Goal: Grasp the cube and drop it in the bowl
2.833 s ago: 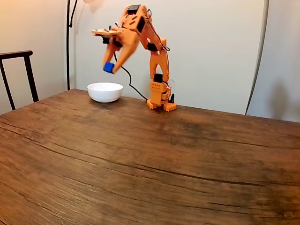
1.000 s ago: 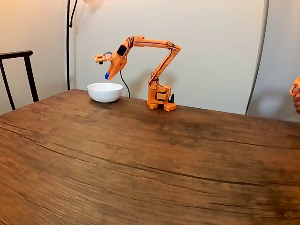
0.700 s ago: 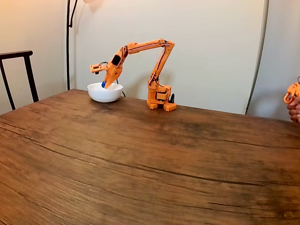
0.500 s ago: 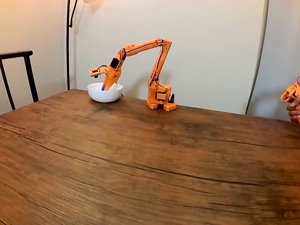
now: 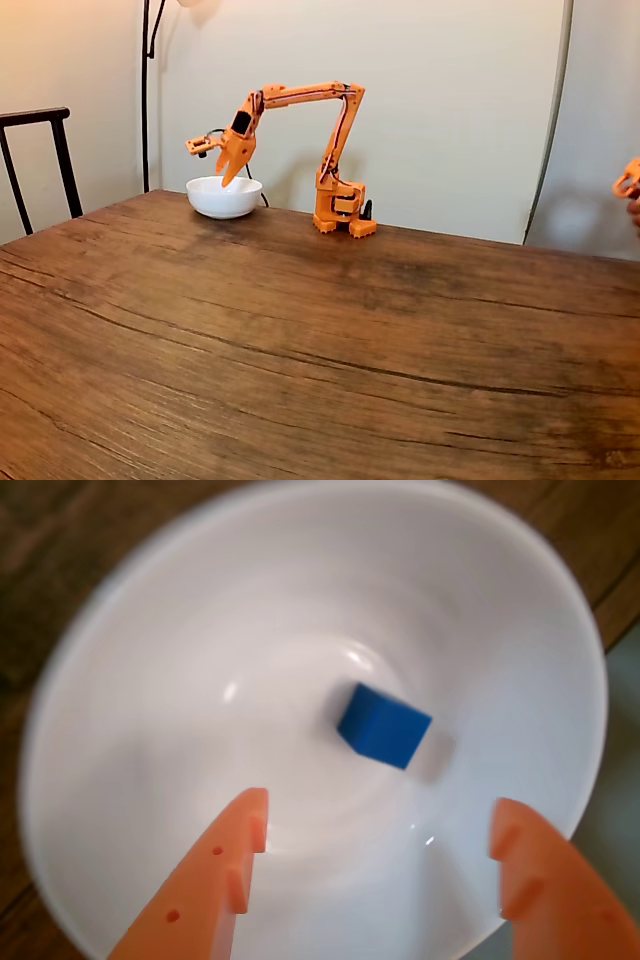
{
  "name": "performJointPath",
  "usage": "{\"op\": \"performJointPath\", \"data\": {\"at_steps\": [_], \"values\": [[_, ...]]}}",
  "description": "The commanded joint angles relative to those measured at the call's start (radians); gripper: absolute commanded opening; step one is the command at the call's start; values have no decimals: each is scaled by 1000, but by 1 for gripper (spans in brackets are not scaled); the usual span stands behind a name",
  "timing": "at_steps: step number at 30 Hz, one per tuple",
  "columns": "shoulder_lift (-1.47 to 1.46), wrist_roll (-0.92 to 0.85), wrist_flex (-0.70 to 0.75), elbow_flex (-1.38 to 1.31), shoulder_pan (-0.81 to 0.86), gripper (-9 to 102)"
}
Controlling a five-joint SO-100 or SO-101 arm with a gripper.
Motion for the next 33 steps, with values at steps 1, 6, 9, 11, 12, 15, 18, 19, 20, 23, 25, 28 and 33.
{"op": "performJointPath", "data": {"at_steps": [1,6,9,11,12,15,18,19,20,23,25,28,33], "values": [[84,-28,64,-106,-80,19],[232,-132,209,-130,-187,7],[328,-176,285,-123,-279,5],[391,-218,331,-123,-337,5],[420,-241,354,-123,-364,5],[502,-313,408,-121,-449,5],[565,-371,448,-120,-537,5],[581,-388,462,-120,-565,5],[598,-407,474,-120,-592,5],[640,-431,486,-118,-670,5],[661,-431,485,-110,-718,5],[695,-434,479,-67,-784,5],[765,-476,469,15,-902,1]]}}
